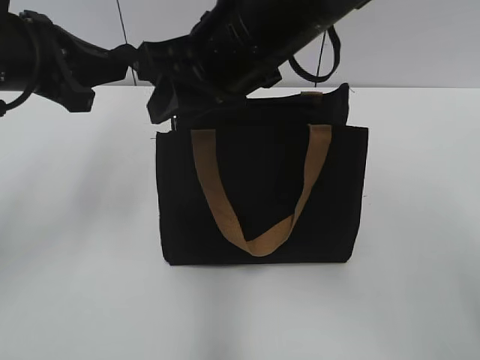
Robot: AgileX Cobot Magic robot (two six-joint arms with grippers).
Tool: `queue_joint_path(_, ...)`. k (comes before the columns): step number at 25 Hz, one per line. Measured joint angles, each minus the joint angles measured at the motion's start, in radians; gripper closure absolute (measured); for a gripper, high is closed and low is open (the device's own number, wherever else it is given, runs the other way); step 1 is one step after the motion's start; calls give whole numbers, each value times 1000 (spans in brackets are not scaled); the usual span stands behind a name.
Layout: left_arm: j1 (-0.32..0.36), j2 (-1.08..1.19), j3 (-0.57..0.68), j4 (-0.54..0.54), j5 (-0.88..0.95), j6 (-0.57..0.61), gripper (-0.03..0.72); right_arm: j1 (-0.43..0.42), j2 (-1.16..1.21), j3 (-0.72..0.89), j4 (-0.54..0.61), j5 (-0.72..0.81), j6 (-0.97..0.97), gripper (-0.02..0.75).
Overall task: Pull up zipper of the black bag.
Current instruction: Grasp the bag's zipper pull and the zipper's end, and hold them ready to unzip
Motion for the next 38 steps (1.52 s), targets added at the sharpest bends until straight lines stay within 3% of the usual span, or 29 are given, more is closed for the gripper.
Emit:
queue_joint_path(9,0,0,0,0,-19,-2,664,0,73,-21,8,-52,46,478)
queue_joint_path(18,0,0,0,-1,-55,-6,665,0,96,-21,-127,-153,222,496)
queue_joint_path(20,0,0,0,-1,-55,-6,665,0,97,-21,-141,-153,234,549)
queue_joint_path(24,0,0,0,-3,-58,-6,665,0,98,-21,-149,-153,218,730)
queue_joint_path(29,0,0,0,-4,-61,-21,665,0,95,-21,-150,-141,191,752)
queue_joint_path(34,9,0,0,99,-67,-156,665,0,57,-21,-152,-67,158,752)
queue_joint_path(38,46,0,0,166,-107,-388,665,-1,9,-21,-157,-26,121,752)
